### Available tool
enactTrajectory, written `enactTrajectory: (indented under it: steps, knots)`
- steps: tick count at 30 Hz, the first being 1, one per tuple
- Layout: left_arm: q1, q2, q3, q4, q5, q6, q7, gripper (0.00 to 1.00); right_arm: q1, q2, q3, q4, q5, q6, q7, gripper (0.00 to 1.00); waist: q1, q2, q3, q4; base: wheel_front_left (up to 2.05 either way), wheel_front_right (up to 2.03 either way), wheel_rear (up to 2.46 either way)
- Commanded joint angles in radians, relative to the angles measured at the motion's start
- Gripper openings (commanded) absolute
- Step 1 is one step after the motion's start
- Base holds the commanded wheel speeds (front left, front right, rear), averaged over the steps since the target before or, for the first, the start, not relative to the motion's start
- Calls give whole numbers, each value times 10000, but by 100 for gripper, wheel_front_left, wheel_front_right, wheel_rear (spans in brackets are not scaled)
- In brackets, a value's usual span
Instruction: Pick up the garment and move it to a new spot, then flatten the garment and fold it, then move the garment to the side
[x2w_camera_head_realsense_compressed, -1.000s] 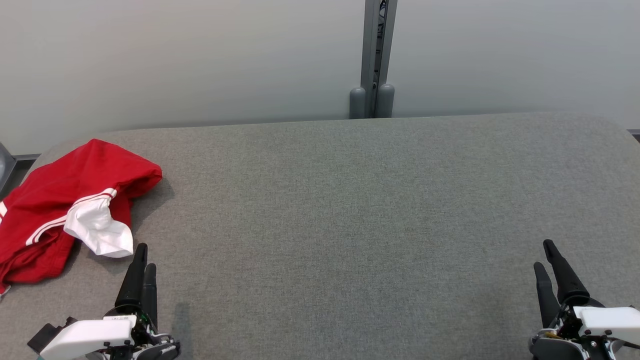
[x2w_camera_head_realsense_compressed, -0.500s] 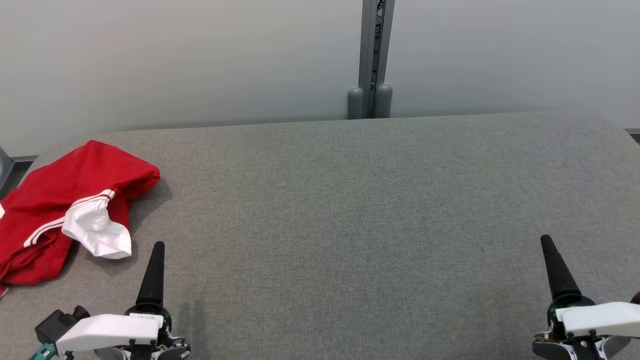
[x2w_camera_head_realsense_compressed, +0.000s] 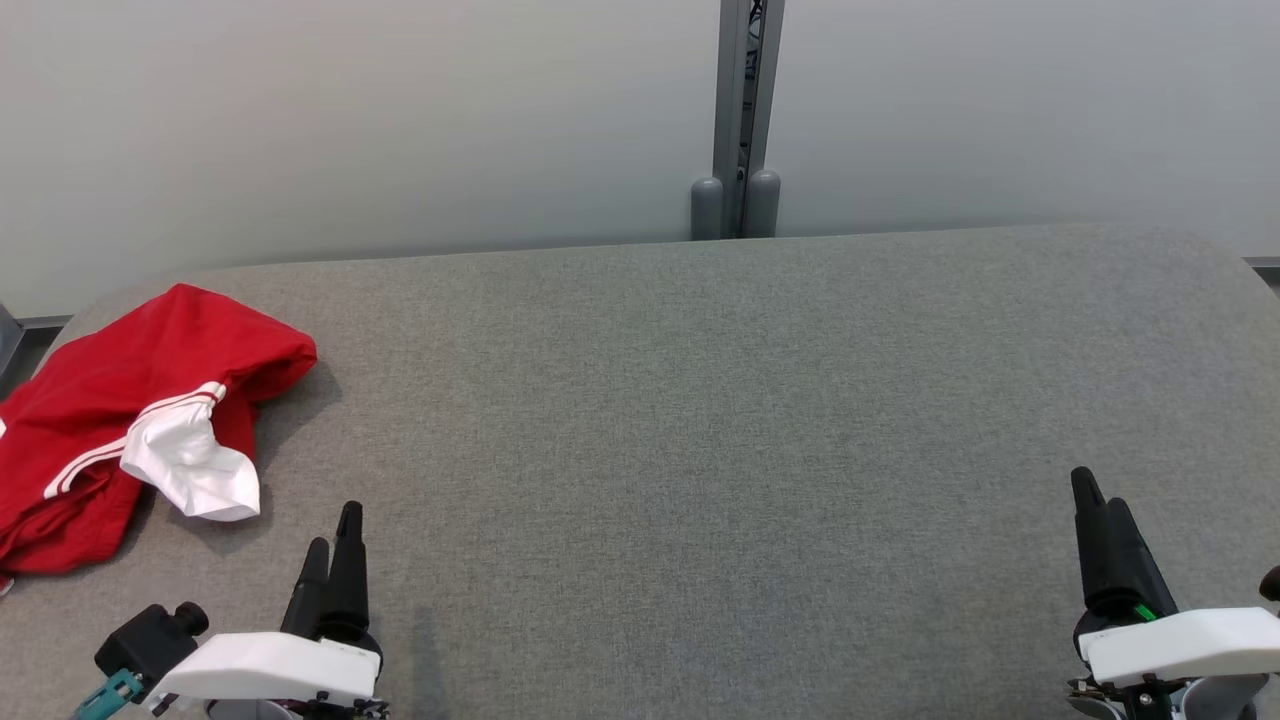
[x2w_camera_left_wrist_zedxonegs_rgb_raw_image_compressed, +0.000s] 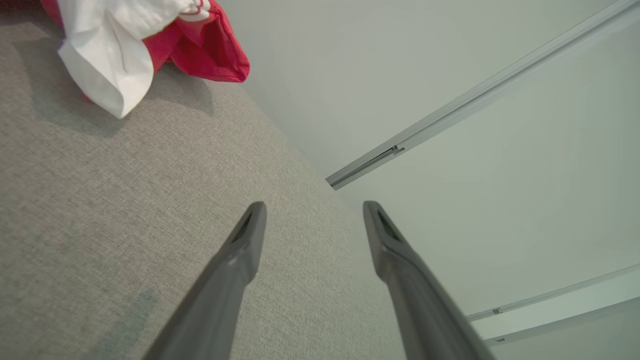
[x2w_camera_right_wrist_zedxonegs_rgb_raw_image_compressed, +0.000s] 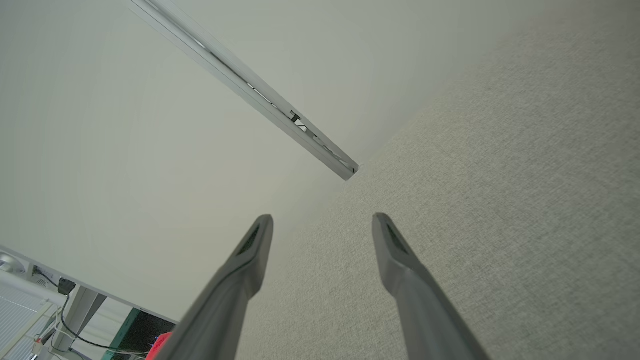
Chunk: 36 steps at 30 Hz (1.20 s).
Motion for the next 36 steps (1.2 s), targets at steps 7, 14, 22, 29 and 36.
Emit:
enactTrajectory:
  steps: [7,14,22,29,36]
  knots:
    - [-6,124,-200,-41,1675,220,-300,100,14,-172,108,-389,-1404,13,-340,100,-1,0,-18,-15,0,0,0]
    - [84,152,-284,-22,2705,274,-529,100,85,-214,148,-542,-2454,15,-570,100,-1,0,-32,-12,0,0,0]
    - [187,176,-322,-277,3794,393,-769,100,129,-259,181,-671,-3537,16,-819,100,-1,0,-14,-8,0,0,0]
    - [289,202,-416,-382,4684,448,-963,100,174,-288,207,-778,-4409,18,-1015,100,-1,0,36,0,0,0,0]
    - [380,214,-466,-397,5469,518,-1151,100,243,-319,215,-887,-5206,19,-1201,100,-1,0,51,8,0,0,0]
